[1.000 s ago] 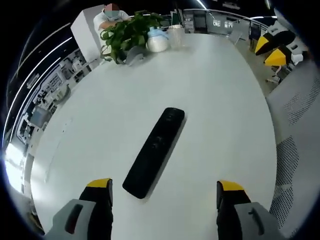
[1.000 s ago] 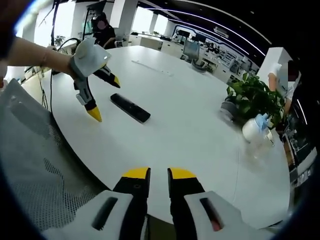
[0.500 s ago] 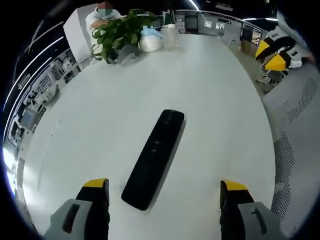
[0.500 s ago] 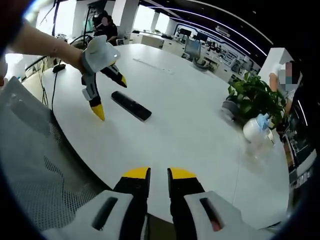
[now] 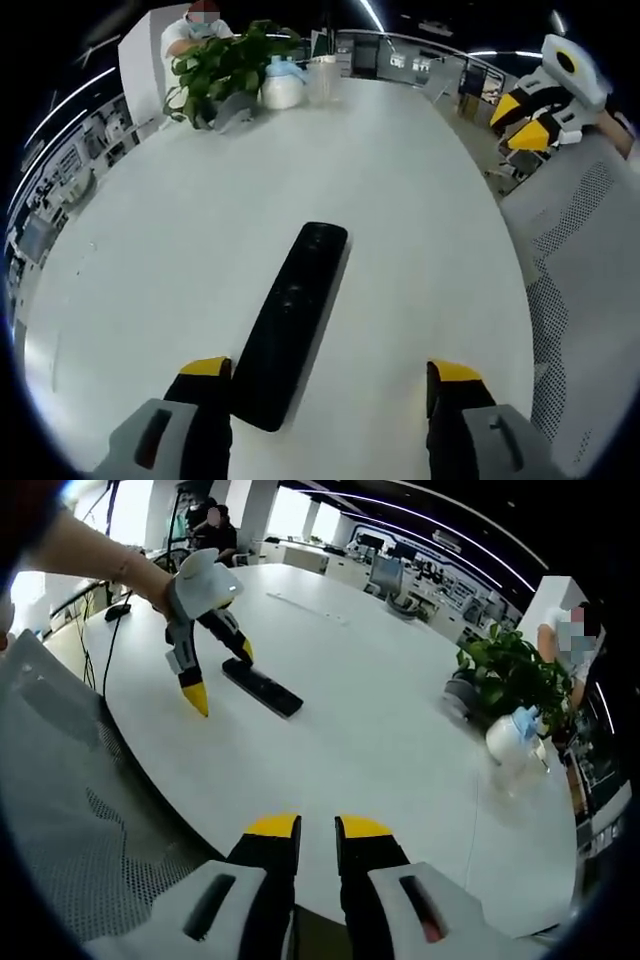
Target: Press the specified remote control buttons in sequence, fully releasing each button before pressing the next.
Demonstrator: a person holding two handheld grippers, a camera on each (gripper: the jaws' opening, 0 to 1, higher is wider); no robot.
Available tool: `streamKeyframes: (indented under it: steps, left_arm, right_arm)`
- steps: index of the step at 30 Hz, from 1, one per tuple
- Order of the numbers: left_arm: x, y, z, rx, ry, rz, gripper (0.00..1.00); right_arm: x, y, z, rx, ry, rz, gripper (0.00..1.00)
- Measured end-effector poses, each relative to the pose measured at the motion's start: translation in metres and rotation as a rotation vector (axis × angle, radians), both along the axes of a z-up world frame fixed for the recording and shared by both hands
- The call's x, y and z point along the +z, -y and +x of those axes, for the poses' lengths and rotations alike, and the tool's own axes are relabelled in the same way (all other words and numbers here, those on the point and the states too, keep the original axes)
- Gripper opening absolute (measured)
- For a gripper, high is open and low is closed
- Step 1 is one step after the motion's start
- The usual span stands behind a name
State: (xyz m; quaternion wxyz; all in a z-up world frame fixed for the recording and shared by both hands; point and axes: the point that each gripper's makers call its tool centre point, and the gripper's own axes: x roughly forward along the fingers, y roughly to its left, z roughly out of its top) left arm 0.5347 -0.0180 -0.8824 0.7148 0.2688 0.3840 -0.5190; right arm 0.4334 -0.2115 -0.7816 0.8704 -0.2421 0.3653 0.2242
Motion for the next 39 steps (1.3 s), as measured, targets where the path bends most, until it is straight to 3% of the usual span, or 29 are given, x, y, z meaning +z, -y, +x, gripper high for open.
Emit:
streamKeyframes:
  steps: [7, 27, 34, 39]
  left_arm:
    - [0.002, 0.005, -0.008, -0.05, 0.005, -0.01, 0.73]
    - [0.005, 0.009, -0.025, -0.098, 0.009, -0.022, 0.49]
    - [0.007, 0.011, -0.027, -0.073, 0.022, -0.051, 0.29]
    - [0.006, 0.01, -0.027, -0.046, 0.019, -0.053, 0.29]
  right_arm:
    - [-0.002, 0.0, -0.001, 0.005, -0.007, -0.009, 0.13]
    - [-0.003, -0.001, -0.002, 0.016, -0.011, -0.02, 0.12]
    - [-0.003, -0.001, -0.002, 0.02, -0.015, -0.023, 0.12]
    - [-0.004, -0.001, -0.003, 0.023, -0.016, -0.024, 0.12]
